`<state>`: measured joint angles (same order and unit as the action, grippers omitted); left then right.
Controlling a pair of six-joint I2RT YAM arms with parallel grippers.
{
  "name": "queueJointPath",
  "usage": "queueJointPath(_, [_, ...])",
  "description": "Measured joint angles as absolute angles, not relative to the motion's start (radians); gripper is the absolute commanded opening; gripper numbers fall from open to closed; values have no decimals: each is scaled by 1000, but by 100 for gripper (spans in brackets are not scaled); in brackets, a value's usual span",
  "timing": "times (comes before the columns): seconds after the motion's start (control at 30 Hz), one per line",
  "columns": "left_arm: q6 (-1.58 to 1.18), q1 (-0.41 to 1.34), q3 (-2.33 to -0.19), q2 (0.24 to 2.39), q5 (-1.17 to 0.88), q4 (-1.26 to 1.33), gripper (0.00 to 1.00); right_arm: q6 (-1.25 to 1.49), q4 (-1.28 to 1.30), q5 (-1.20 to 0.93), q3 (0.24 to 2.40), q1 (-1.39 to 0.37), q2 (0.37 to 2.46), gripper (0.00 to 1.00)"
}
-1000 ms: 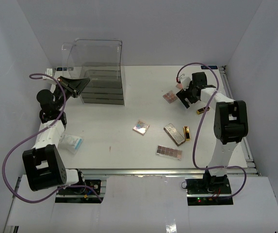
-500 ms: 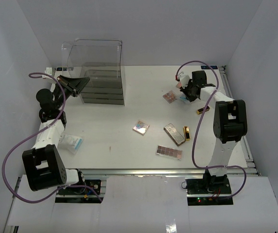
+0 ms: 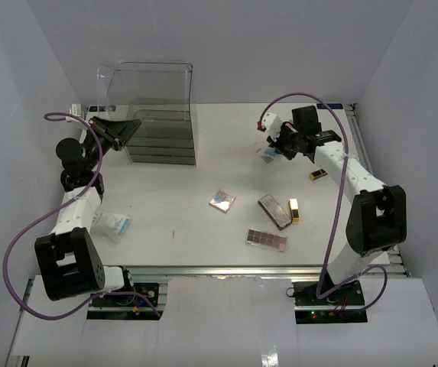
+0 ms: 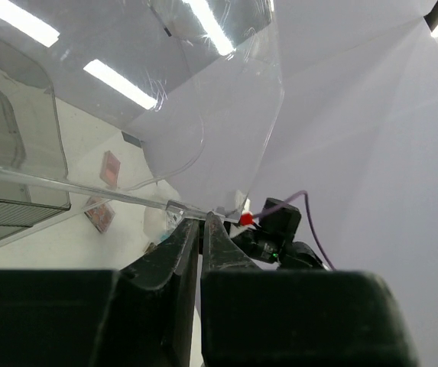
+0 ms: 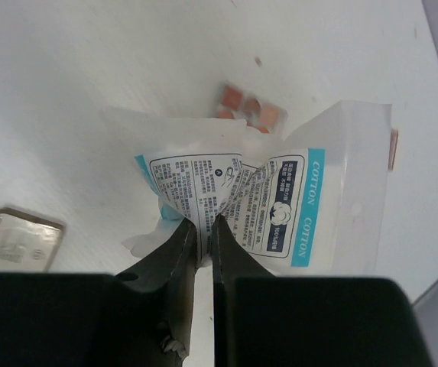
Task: Organize the makeup
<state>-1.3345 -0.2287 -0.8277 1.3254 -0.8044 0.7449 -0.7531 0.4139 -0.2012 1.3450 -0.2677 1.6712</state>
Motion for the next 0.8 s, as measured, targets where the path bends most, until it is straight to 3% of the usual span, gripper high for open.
queueJointPath(0.23, [-1336, -229, -834, 1325, -805, 744, 2, -940, 525, -294, 1425, -535, 1592, 8])
queueJointPath(0.43, [-1336, -228, -835, 1325, -805, 741, 2, -1093, 624, -302, 1614, -824, 1679, 8])
queueJointPath(0.8, [-1348, -227, -849, 1325, -804, 742, 2, -1237, 606, -162, 1731, -1039, 1844, 8])
